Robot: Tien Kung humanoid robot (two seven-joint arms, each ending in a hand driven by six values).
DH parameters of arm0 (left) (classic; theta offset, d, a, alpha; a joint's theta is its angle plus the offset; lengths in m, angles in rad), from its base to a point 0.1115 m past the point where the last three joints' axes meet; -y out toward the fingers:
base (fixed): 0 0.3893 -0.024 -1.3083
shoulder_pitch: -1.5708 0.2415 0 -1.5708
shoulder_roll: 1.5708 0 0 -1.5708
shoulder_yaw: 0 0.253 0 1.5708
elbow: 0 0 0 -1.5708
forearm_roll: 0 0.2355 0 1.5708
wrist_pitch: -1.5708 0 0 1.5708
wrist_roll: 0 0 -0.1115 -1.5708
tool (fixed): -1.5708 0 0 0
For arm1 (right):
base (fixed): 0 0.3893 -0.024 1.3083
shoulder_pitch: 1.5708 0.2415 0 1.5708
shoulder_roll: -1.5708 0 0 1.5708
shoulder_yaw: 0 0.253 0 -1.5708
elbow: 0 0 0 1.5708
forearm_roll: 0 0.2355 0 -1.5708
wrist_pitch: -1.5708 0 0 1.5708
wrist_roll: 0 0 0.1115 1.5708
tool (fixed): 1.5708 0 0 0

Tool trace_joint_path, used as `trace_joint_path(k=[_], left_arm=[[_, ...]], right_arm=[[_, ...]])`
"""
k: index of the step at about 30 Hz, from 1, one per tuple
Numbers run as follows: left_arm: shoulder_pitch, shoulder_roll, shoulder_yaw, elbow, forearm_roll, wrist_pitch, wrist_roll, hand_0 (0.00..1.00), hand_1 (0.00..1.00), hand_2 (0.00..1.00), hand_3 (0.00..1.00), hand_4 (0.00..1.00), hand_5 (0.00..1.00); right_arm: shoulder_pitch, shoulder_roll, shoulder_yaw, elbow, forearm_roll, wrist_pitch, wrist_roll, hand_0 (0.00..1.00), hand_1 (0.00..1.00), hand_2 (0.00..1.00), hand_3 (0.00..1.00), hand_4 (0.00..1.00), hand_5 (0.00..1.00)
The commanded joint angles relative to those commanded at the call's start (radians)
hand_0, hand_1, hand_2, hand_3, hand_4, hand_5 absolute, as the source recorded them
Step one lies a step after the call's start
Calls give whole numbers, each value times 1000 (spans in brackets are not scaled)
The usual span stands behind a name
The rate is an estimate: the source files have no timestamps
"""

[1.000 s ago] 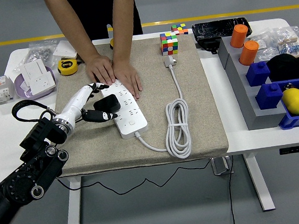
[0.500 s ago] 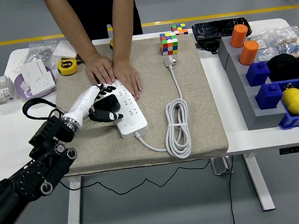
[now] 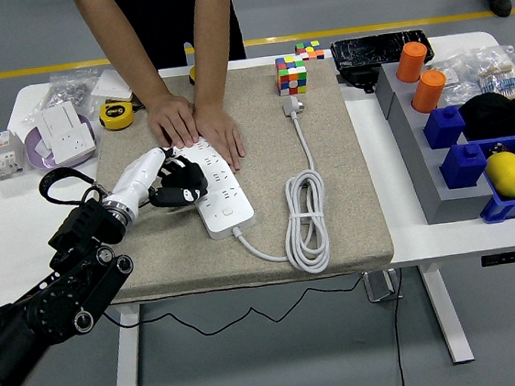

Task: Pick up the plug,place it near the board,insert it into the board,press the button

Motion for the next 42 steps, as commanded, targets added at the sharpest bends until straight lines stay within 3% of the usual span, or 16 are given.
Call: trace_joint_path(k=[3, 4, 15, 16, 29, 36, 42], left_arm=[[-1, -1, -3, 2, 31, 5, 2, 503, 594, 545, 553, 818, 254], [-1, -1, -3, 2, 34, 6, 1, 441, 520, 519, 537, 687, 189], [7, 3, -6, -2, 45, 5, -4, 406, 495, 481, 507, 654, 182], [8, 4, -6, -3, 41, 5, -5, 421, 500, 445, 446, 598, 168], [29, 27, -29, -46, 65, 2, -18, 427, 508, 443, 407, 558, 125], [70, 48, -117, -163, 101, 3, -14, 427, 507, 444, 396, 560, 131], [117, 108, -175, -239, 107, 4, -13, 431, 507, 432, 383, 551, 145]], right_arm=[[0, 0, -1, 0, 2, 0, 0, 801, 722, 715, 710, 998, 828], [0, 0, -1, 0, 3, -1, 1, 800, 722, 715, 710, 998, 827], [-2, -1, -3, 0, 1, 0, -1, 801, 721, 715, 709, 998, 827], [-2, -1, -4, 0, 2, 0, -1, 801, 722, 715, 707, 998, 826], [-9, 0, -3, 0, 3, 0, -1, 800, 722, 715, 707, 998, 824], [-10, 2, 4, 0, 1, -1, -1, 800, 722, 715, 707, 998, 825], [-4, 1, 9, 0, 2, -1, 2, 800, 722, 715, 706, 998, 823]])
